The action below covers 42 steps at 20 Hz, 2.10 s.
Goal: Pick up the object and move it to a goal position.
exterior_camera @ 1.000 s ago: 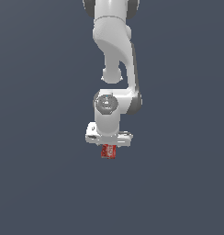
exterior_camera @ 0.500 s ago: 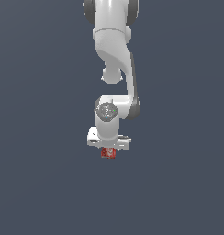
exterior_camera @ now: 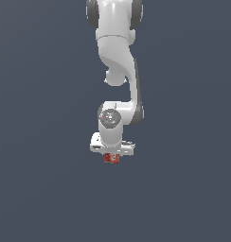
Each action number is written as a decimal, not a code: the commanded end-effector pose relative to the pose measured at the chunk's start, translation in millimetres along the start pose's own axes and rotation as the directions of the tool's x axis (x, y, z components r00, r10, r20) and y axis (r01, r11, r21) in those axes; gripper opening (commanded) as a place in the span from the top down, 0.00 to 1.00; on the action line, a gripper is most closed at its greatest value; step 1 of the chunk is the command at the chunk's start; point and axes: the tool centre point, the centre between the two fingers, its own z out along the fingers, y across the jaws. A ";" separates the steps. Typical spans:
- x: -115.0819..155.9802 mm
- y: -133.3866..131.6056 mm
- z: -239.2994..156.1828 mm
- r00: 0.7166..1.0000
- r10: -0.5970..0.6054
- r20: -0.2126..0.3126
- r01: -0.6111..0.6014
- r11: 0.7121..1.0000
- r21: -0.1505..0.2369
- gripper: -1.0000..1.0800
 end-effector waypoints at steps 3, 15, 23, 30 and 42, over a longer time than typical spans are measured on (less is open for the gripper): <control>0.1 -0.3 0.3 1.000 0.000 0.000 0.000 1.000 0.000 1.00; -3.6 5.1 -14.1 1.000 0.000 0.000 0.000 1.000 0.000 1.00; -15.6 20.6 -58.5 1.000 0.000 0.000 0.000 1.000 0.000 1.00; -32.9 43.3 -124.0 1.000 0.000 0.000 0.000 1.000 0.001 1.00; -67.2 89.8 -259.6 1.000 0.000 0.000 0.000 1.000 0.002 1.00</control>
